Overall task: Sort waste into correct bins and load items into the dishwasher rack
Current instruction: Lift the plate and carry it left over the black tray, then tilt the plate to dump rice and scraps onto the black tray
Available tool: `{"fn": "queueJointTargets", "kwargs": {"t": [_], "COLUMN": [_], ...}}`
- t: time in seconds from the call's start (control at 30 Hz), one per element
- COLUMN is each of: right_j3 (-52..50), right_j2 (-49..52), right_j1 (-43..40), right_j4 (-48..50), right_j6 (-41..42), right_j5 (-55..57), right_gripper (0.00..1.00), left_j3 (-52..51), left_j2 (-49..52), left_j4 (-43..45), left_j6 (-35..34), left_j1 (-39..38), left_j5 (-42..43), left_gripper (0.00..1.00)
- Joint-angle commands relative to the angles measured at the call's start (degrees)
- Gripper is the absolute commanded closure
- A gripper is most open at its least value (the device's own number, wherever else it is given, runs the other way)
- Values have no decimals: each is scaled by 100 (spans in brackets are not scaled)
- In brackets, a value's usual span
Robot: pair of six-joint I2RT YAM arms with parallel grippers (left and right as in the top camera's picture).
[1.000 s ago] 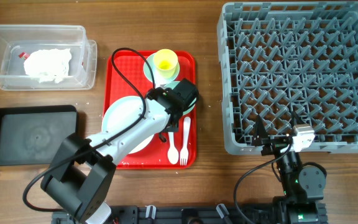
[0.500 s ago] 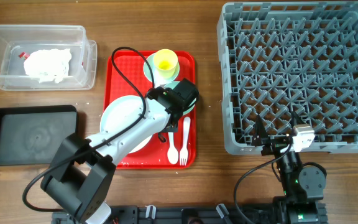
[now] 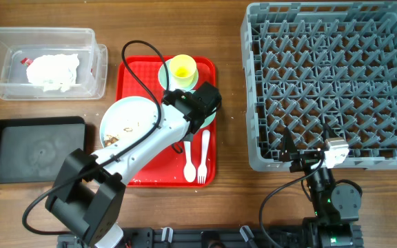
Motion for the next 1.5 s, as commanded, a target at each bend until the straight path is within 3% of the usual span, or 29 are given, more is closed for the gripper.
{"fn": "queueJointTargets", "kwargs": {"t": [0.0,0.2,0.53,0.77,0.87,1.07,1.47], "right_j3": [-7,-7,-7,-7,-7,-7,-7], "right_j2": [-11,-11,-11,-11,-11,-11,-11], "right_j1": [24,24,24,24,24,24,24], "right_j4": [28,28,28,28,28,28,28], "right_j6": [72,72,74,72,74,74,74], "right_j5": [-70,-70,-70,-70,-70,-70,-70], "right_gripper": [0,0,0,0,0,0,0], "left_j3": [98,98,98,98,98,98,98], "left_j2": [48,9,-632,-817,-817,-817,-1040], "left_j4": [-116,-122,-85,468,909,1384,1593], "left_j6": [-74,-74,79,85,533,527,507], "left_j1": [2,284,1670,2627,3077,3912,5744], "left_j5": [-667,-944,-944,-852,-535,-52,2579], "left_gripper": [96,96,96,96,96,96,96]}}
